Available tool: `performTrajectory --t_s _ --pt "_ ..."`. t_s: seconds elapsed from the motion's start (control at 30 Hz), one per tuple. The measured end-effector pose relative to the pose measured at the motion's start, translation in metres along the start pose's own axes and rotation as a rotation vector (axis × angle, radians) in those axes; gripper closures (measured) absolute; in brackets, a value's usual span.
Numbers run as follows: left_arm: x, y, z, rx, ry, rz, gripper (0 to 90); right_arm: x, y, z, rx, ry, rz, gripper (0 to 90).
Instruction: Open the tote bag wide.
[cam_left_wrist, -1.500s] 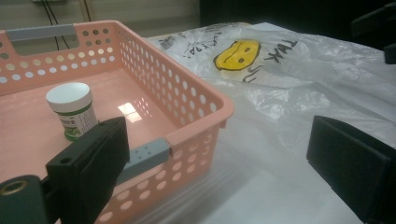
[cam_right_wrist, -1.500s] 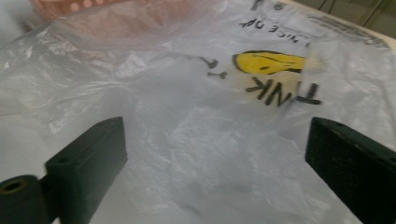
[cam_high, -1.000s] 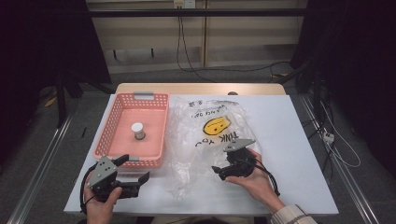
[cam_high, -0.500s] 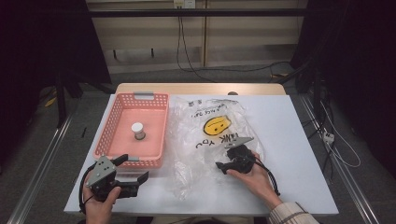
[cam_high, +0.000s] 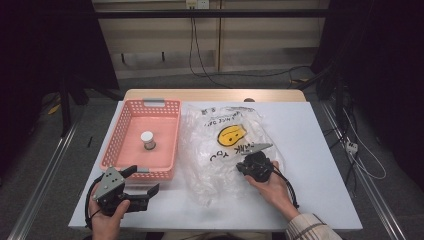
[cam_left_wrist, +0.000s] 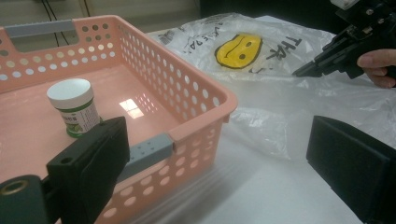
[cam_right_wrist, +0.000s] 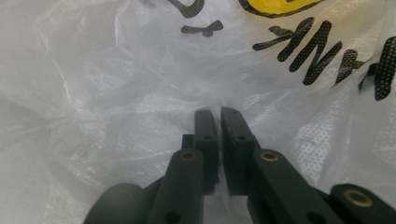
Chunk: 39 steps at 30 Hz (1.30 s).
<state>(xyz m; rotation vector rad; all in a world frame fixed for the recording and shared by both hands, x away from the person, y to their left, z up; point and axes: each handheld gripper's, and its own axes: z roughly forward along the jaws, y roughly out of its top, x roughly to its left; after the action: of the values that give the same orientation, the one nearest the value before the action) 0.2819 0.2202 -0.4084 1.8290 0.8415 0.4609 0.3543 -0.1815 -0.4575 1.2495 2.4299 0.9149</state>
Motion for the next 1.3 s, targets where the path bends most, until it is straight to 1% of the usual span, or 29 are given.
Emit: performTrajectory --t_s 0.07,0.13,0.17,0.2,0.33,0.37,0.4,0.43,0.47,0.5,0.6,0.63,0.7,0.83,0.93,0.97,1.07,1.17,1.27,1.3 --pt "0.000 0.000 -0.001 0.000 0.001 -0.002 5.9 0.001 0.001 0.000 -0.001 -0.004 0.004 90.0" --pt "0.000 0.000 -0.001 -0.001 0.002 -0.005 5.9 0.001 0.001 -0.003 -0.025 -0.002 0.006 90.0" --pt "0.001 0.000 -0.001 -0.002 0.001 -0.005 5.9 0.001 0.002 -0.005 -0.040 -0.017 0.004 90.0" --pt "0.001 0.000 -0.001 -0.003 0.001 -0.008 5.9 0.001 0.003 -0.008 -0.056 -0.016 0.006 90.0" --pt "0.000 0.000 -0.001 -0.001 0.001 -0.005 5.9 0.000 0.009 -0.017 -0.093 0.019 0.030 90.0" --pt "0.000 -0.001 -0.001 -0.004 0.002 -0.007 5.9 0.000 0.010 -0.018 -0.102 0.021 0.033 90.0" --pt "0.000 0.000 -0.002 -0.003 0.002 -0.006 5.9 0.000 0.010 -0.018 -0.102 0.021 0.033 90.0" --pt "0.000 0.000 -0.002 -0.004 0.002 -0.008 5.9 0.001 0.014 -0.022 -0.120 0.032 0.029 90.0" --pt "0.001 0.000 -0.002 -0.004 0.002 -0.009 5.8 0.001 0.016 -0.024 -0.132 0.033 0.027 90.0" --pt "0.001 0.000 -0.002 -0.004 0.003 -0.008 5.8 0.001 0.016 -0.024 -0.132 0.033 0.027 90.0" --pt "0.000 0.000 -0.002 -0.003 0.004 -0.009 5.9 0.001 0.023 -0.032 -0.173 0.052 0.018 90.0" --pt "0.000 0.000 -0.002 -0.003 0.003 -0.008 5.9 0.001 0.023 -0.032 -0.173 0.052 0.018 90.0" --pt "0.000 0.000 -0.002 -0.003 0.004 -0.008 5.9 0.001 0.026 -0.035 -0.190 0.061 0.011 90.0" --pt "0.001 -0.001 -0.002 -0.002 0.008 -0.009 6.3 0.002 0.033 -0.040 -0.217 0.075 0.009 90.0" --pt "0.001 -0.001 -0.002 -0.001 0.010 -0.008 6.5 0.001 0.038 -0.043 -0.235 0.075 0.021 90.0" --pt "0.001 -0.001 -0.002 -0.002 0.010 -0.012 6.4 0.000 0.039 -0.043 -0.242 0.082 0.026 90.0" --pt "0.001 -0.001 -0.003 -0.003 0.010 -0.009 6.4 -0.001 0.041 -0.044 -0.247 0.081 0.027 90.0" --pt "0.001 -0.001 -0.003 -0.003 0.009 -0.010 6.4 -0.002 0.045 -0.046 -0.259 0.090 0.033 90.0" --pt "0.001 -0.001 -0.003 -0.003 0.010 -0.009 6.4 -0.004 0.053 -0.054 -0.287 0.096 0.029 90.0" --pt "0.001 -0.001 -0.003 -0.003 0.009 -0.008 6.4 -0.004 0.053 -0.054 -0.287 0.096 0.029 90.0"
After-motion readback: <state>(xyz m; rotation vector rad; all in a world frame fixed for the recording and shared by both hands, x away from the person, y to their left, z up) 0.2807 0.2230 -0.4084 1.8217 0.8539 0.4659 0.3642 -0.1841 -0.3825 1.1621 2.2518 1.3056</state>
